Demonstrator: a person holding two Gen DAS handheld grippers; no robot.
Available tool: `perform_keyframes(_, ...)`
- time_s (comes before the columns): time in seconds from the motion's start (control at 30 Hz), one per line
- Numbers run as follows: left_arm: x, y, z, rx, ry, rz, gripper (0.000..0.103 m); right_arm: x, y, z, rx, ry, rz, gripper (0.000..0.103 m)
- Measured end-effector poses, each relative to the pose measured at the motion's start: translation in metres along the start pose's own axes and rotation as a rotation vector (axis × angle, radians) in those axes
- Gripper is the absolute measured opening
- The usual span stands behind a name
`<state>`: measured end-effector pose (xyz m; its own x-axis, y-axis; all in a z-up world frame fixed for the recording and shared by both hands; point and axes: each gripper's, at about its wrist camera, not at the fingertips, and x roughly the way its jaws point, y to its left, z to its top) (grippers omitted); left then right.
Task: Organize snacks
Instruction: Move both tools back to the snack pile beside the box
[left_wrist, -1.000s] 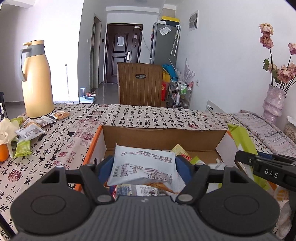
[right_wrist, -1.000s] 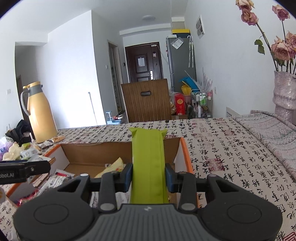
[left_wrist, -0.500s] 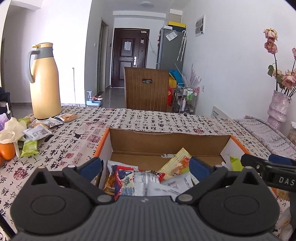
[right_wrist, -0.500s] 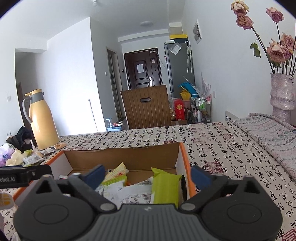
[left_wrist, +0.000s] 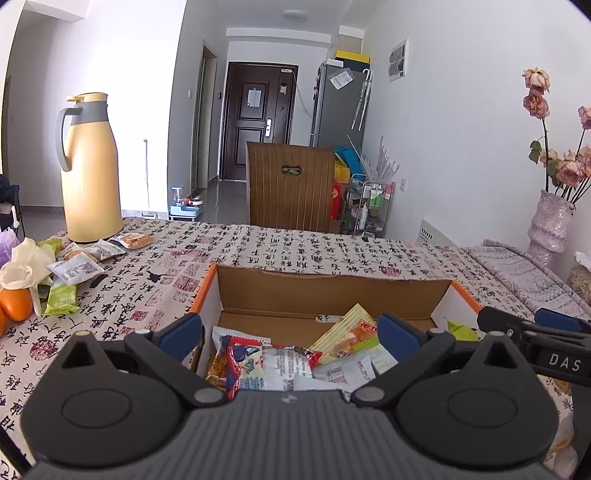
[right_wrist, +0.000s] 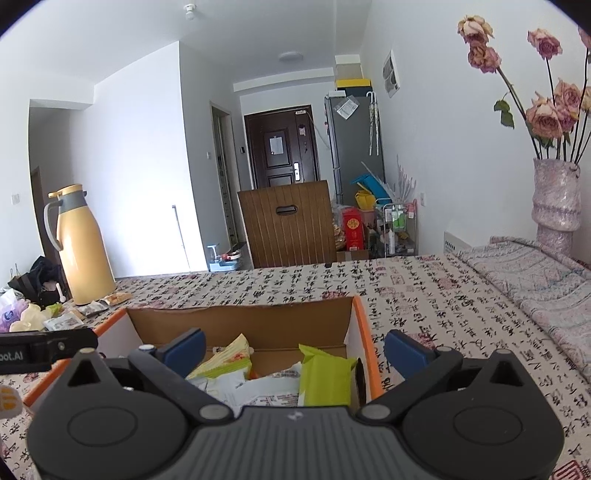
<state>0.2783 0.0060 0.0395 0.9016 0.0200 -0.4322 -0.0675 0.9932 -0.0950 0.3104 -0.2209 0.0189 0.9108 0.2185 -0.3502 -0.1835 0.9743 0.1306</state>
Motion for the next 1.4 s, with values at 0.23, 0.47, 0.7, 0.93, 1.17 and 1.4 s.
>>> perform_keyframes(0.23,-0.019,-0.002,0.009,0.001,-0.022,0.003,0.103,-0.023,0.009,0.010,-0.024,-0.022,-0.007,0.103)
perform_keyframes(0.47,-0.045,-0.001,0.005,0.009,-0.038,0.005,0.103,-0.051,0.016,0.009,-0.042,-0.028,-0.005,0.103)
perform_keyframes(0.7,-0.071,0.003,-0.006,0.014,-0.036,0.014,0.103,-0.078,0.022,-0.003,-0.059,-0.012,0.003,0.103)
perform_keyframes(0.93,-0.092,0.012,-0.026,0.010,-0.010,0.033,0.103,-0.100,0.026,-0.022,-0.066,0.020,0.004,0.103)
perform_keyframes(1.17,-0.106,0.022,-0.047,0.004,0.021,0.048,0.103,-0.117,0.027,-0.044,-0.071,0.065,0.000,0.103)
perform_keyframes(1.4,-0.109,0.028,-0.069,0.008,0.075,0.050,0.103,-0.126,0.024,-0.068,-0.062,0.125,-0.005,0.103)
